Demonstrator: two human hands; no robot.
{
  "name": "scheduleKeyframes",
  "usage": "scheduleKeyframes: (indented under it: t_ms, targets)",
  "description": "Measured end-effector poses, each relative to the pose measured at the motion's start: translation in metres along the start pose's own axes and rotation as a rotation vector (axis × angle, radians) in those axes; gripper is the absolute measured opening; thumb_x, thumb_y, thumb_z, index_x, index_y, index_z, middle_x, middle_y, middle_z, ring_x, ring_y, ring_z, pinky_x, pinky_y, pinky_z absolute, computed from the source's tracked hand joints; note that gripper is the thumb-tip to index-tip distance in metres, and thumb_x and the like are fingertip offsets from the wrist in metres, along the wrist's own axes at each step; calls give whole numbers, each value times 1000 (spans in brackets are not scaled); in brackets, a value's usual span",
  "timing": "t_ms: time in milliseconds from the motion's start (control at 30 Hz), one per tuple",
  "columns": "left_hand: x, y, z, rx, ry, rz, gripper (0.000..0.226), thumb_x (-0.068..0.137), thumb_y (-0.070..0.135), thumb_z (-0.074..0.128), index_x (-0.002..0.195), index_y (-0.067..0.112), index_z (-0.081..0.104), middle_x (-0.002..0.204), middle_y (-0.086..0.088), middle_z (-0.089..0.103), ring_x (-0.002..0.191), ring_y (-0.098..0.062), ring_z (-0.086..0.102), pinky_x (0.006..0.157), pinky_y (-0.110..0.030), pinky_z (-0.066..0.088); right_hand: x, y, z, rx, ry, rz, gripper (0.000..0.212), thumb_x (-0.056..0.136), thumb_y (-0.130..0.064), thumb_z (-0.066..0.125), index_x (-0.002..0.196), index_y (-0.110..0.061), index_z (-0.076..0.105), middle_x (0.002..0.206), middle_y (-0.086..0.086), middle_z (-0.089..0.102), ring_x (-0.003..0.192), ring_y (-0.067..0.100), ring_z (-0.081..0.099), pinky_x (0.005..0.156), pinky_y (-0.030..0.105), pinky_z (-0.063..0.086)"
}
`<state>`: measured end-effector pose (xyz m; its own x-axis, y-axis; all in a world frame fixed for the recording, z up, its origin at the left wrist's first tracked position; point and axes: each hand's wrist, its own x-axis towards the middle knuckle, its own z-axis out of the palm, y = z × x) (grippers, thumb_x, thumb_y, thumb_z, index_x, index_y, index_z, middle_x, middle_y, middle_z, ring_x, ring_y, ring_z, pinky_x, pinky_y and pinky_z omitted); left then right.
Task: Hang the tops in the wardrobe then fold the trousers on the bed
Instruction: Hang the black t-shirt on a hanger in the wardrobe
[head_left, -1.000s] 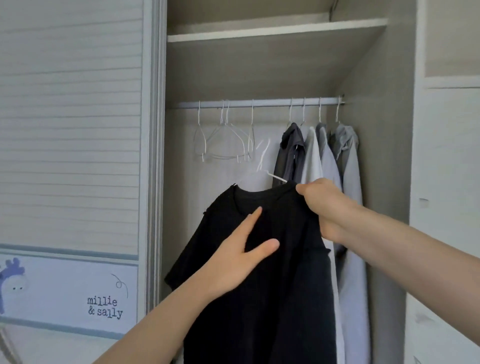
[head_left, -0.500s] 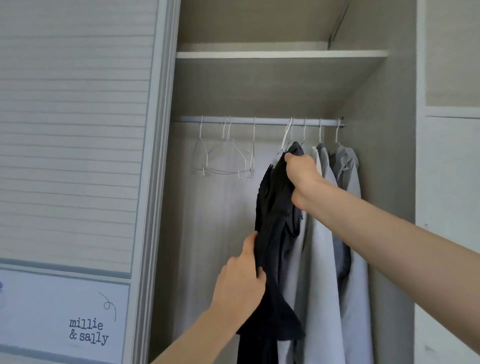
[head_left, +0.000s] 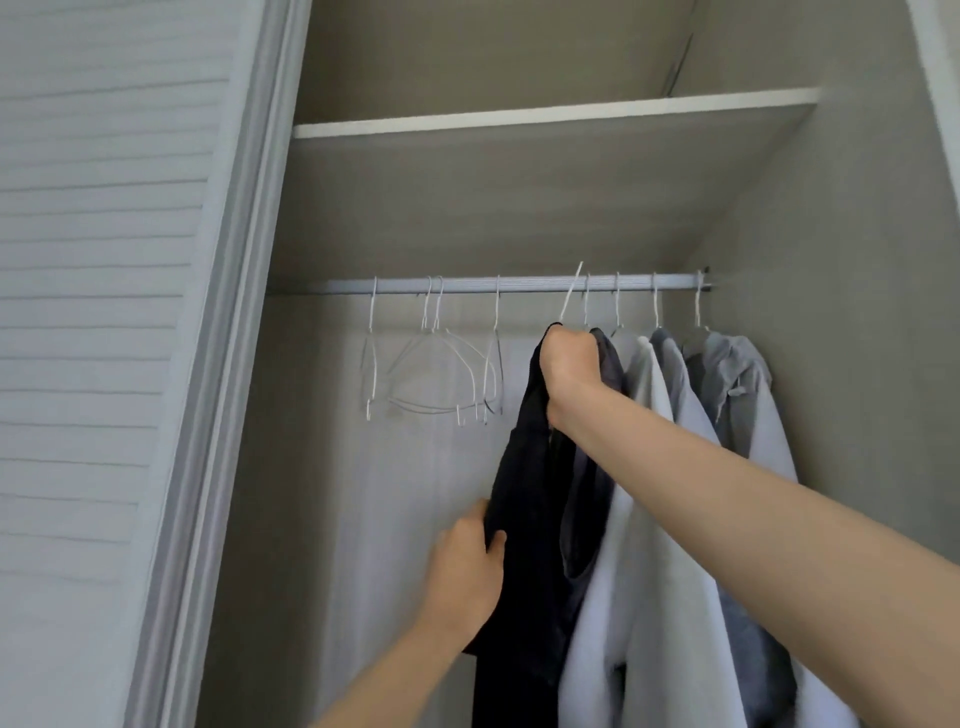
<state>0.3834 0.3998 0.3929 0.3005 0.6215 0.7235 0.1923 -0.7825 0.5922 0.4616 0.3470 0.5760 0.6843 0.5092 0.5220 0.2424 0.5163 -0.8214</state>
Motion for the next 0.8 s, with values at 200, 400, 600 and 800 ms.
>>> scheduleKeyframes:
  t_ms: [200, 400, 600, 800]
  targets:
    - [66, -19, 34, -9, 12, 56, 33, 98, 10, 51, 128, 20, 58, 115, 6, 68, 104, -16, 65, 94, -33, 52, 62, 16, 23, -169, 23, -235, 8, 95, -16, 36, 101, -11, 39, 102, 14, 44, 91, 23, 43, 63, 25, 36]
    - [87, -41, 59, 13, -12, 88, 34, 98, 10, 50, 129, 22, 57, 111, 12, 67, 104, -12, 65, 92, -25, 51, 92, 35, 31, -393, 4, -309, 16, 94, -8, 37, 110, -9, 36, 110, 13, 38, 96, 21, 34, 80, 30, 30]
    - [81, -63, 70, 10, -35, 68, 40, 98, 11, 50, 134, 26, 53, 114, 15, 68, 107, -10, 64, 94, -27, 51, 103, 57, 30, -450, -4, -220, 36, 96, -11, 36, 129, 2, 36, 130, 19, 45, 118, 33, 45, 96, 37, 37]
    - [68, -71, 72, -45, -47, 49, 44, 99, 11, 50, 137, 34, 48, 116, 24, 62, 101, 9, 60, 87, -4, 43, 84, 78, 41, -854, -53, -307, 66, 89, -10, 56, 140, 2, 17, 137, 18, 35, 120, 38, 41, 85, 42, 45]
